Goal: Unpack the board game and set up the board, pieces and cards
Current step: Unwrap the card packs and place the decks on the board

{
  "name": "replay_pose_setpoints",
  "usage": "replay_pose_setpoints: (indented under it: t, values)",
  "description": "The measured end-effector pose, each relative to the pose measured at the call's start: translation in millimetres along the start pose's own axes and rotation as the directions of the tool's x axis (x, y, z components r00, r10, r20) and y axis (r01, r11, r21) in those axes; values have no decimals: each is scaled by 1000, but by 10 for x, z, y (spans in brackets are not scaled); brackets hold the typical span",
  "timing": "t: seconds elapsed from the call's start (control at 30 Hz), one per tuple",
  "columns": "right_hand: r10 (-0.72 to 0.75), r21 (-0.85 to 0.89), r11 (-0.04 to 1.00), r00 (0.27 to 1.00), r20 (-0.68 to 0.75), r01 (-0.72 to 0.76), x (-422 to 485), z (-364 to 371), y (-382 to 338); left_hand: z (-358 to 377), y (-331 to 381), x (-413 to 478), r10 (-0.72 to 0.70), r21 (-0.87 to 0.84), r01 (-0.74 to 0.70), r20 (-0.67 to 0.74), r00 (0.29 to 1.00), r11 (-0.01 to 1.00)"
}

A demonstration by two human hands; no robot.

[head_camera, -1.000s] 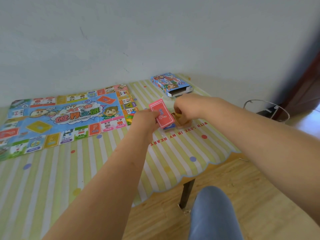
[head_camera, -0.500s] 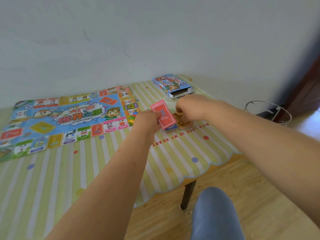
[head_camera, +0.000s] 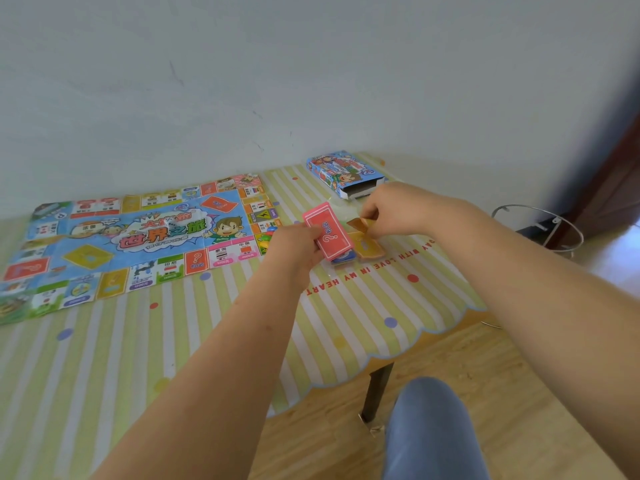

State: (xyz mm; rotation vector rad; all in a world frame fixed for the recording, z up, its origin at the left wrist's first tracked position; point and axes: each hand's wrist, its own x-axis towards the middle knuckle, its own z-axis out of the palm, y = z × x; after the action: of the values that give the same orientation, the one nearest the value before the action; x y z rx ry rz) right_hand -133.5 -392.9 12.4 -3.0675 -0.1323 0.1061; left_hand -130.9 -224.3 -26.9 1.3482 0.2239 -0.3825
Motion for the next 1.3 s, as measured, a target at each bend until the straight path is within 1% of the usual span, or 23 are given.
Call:
replay_pose_setpoints:
  t: [0.07, 0.2, 0.23, 0.37, 0.43, 0.57, 0.77, 0.87, 1.0, 1.07, 1.13, 1.17, 1.23, 1.3]
  values:
    - [13, 28, 1000, 998, -56, -11, -30, -4, 20, -19, 2, -6, -14, -31, 15, 31, 999, 999]
    - [16, 25, 1000, 985, -170, -12, -98, -8, 10, -27, 30, -19, -24, -85, 30, 73, 997, 996]
    - [2, 34, 999, 979, -203, 5, -113, -5, -3, -19, 40, -37, -35, -104, 44, 90, 995, 994]
    - [-116, 62, 988, 938, -327, 144, -176, 6, -100, -3, 112, -115, -39, -284, 107, 235, 971, 953]
    - [-144, 85, 979, 922, -360, 186, -202, 2, -143, -14, 136, -128, -35, -316, 125, 277, 960, 940]
    - [-103, 190, 965, 929, -355, 179, -204, 37, -179, -53, 123, -111, -36, -303, 121, 270, 962, 945]
    - [-73, 318, 932, 952, -298, 171, -247, 41, -239, -75, 90, -77, -21, -259, 67, 175, 984, 964]
    - [-90, 346, 920, 959, -270, 184, -259, 32, -252, -76, 84, -82, -7, -251, 43, 142, 990, 967]
    - [-149, 425, 882, 977, -154, 201, -274, -42, -253, -92, 91, -84, 19, -232, 6, 104, 994, 973]
    - [-155, 551, 814, 983, -102, 186, -304, -87, -237, -110, 94, -79, 38, -208, -17, 98, 994, 978]
    - [-60, 692, 714, 994, -94, 109, -322, -111, -218, -130, 99, -75, 57, -178, -42, 82, 995, 983]
    - [0, 726, 683, 994, -110, 81, -313, -112, -214, -138, 102, -74, 68, -164, -54, 77, 995, 985]
    - [102, 737, 675, 983, -153, 45, -278, -99, -208, -146, 107, -81, 98, -133, -86, 83, 992, 987]
    - [149, 716, 699, 979, -136, -7, -264, -87, -213, -138, 112, -96, 129, -96, -120, 90, 988, 988]
